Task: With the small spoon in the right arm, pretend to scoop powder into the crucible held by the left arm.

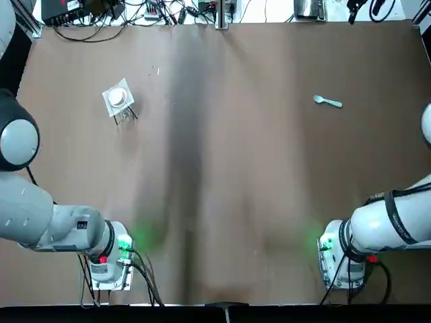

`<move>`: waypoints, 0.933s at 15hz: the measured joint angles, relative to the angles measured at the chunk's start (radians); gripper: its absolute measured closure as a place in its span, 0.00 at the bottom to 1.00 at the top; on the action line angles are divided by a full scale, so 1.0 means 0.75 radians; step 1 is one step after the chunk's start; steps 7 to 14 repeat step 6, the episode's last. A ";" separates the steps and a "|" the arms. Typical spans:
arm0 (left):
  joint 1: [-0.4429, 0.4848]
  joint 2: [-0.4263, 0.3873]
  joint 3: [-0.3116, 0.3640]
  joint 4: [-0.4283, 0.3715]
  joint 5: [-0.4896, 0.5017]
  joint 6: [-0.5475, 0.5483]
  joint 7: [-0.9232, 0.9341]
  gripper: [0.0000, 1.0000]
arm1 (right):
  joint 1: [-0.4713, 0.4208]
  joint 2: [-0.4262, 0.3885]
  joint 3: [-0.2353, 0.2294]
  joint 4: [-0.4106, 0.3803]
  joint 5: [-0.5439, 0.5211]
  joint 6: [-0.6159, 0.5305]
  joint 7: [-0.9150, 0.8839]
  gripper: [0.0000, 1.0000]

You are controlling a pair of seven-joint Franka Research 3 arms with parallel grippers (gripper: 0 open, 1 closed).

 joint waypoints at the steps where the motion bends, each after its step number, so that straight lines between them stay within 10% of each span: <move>1: 0.001 0.000 0.000 -0.002 0.000 0.000 0.000 0.00 | 0.005 -0.046 -0.001 -0.073 0.010 0.043 0.004 0.00; 14: 0.002 0.000 0.001 -0.004 0.000 0.001 0.000 0.00 | 0.004 -0.129 -0.026 -0.196 0.086 0.098 0.011 0.00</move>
